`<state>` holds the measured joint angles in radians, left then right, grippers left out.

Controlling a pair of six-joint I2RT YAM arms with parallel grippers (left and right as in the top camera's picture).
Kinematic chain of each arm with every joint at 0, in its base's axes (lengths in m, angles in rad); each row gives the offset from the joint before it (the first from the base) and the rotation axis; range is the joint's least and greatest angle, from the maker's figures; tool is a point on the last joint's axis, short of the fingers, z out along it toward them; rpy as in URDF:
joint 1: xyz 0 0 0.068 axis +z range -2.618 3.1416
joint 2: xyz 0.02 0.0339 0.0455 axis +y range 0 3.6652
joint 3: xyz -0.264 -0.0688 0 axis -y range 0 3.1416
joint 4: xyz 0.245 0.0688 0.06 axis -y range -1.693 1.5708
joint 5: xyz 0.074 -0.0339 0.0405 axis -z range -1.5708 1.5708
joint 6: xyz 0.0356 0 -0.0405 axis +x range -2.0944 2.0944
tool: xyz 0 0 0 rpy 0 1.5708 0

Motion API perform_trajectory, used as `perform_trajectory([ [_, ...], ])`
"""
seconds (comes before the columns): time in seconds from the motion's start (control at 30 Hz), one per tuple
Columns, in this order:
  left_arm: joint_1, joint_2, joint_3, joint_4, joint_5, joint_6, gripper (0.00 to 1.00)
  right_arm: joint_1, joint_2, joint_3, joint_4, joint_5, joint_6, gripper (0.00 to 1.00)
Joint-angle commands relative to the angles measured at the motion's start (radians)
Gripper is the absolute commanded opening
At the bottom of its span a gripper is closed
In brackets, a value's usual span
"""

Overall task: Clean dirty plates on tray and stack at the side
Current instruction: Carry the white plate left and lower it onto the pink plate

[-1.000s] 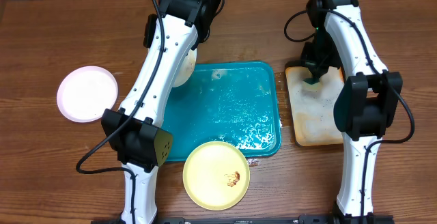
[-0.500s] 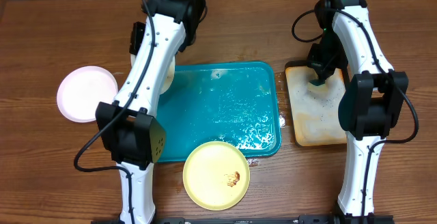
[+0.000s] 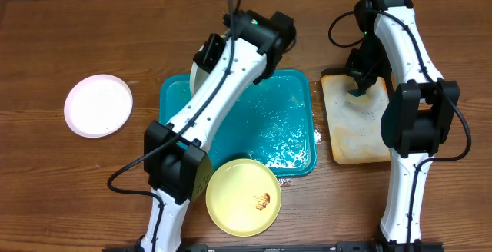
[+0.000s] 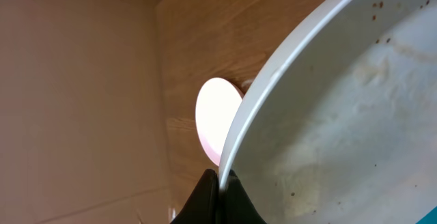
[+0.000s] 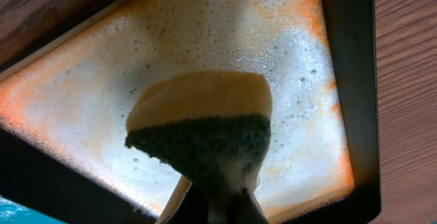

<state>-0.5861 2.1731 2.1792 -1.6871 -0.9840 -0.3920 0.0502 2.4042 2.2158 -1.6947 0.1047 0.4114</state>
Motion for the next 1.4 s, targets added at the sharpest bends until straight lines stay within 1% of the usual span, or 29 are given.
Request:
perform_trajectory([
  [0.0,0.01,-0.031,-0.003,-0.003,-0.074,-0.034,0.04,0.0,-0.018,-0.005,0.002,0.006,0.007,0.04],
  [0.2,0.01,-0.031,-0.003,-0.003,-0.097,-0.042,0.04,0.0,-0.018,-0.005,0.002,0.006,0.011,0.04],
  [0.87,0.01,-0.031,-0.003,-0.003,-0.087,-0.043,0.04,0.0,-0.018,-0.005,0.001,0.006,0.015,0.04],
  [0.93,0.01,-0.031,-0.003,-0.003,-0.024,-0.043,0.04,0.0,-0.018,-0.005,0.002,0.006,0.015,0.04],
  [1.03,0.025,-0.031,-0.003,-0.003,0.135,-0.053,0.04,0.0,-0.018,-0.005,0.005,0.006,0.015,0.04],
  [1.1,0.044,-0.031,-0.003,0.002,0.244,-0.095,0.04,0.0,-0.018,-0.005,0.006,0.006,0.014,0.04],
  [1.23,0.106,-0.033,-0.003,0.004,0.416,-0.183,0.04,0.0,-0.018,-0.005,0.005,0.007,0.014,0.04],
  [1.3,0.156,-0.039,-0.003,0.031,0.542,-0.188,0.04,0.0,-0.018,-0.005,0.004,0.007,0.014,0.04],
  [1.37,0.222,-0.05,-0.003,0.081,0.716,-0.154,0.04,0.0,-0.018,-0.005,0.002,0.007,0.014,0.04],
])
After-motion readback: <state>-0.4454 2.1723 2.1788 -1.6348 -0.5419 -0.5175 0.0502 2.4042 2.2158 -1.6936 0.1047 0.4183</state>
